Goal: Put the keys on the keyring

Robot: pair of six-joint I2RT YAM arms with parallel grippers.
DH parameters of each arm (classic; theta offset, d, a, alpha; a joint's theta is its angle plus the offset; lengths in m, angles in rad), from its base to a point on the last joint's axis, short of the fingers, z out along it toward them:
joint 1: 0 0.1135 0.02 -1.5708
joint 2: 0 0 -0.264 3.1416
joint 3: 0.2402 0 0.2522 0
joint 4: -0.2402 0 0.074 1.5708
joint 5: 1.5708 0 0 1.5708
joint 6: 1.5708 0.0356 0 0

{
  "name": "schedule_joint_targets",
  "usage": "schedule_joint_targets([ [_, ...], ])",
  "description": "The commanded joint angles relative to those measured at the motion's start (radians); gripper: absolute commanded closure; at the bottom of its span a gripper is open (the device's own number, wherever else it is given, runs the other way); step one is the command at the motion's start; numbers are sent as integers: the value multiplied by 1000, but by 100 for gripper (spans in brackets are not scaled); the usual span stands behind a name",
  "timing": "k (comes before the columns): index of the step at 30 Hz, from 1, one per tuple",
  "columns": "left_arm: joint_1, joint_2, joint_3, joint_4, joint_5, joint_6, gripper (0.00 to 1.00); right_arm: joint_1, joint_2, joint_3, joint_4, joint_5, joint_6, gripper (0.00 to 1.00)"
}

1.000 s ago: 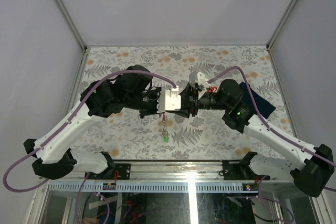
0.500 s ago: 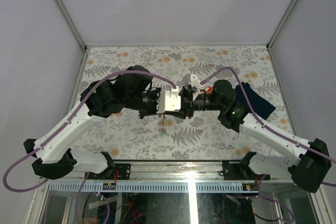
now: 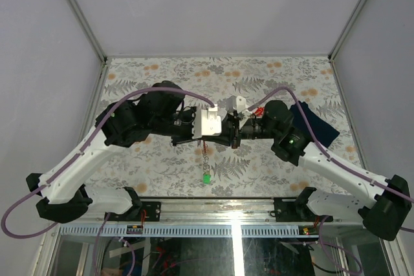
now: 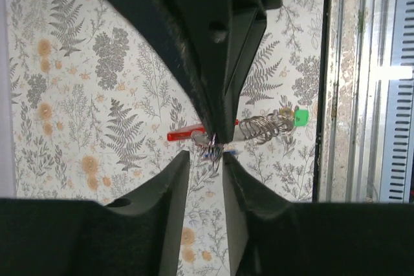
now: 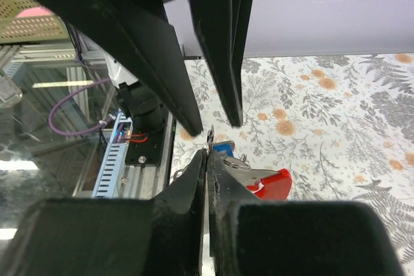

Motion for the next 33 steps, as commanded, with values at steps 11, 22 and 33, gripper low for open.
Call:
schedule_joint_targets([
  [11,-6,-392,-418,630,134,-92,68,4,-159,126,-234,-54,-206,100],
  [22,-7,-494,-615,1008,256,-240,70,3,-184,210,-255,-131,-185,100],
  [33,-6,-462,-607,1008,321,-285,81,5,-204,220,-242,-154,-167,100],
])
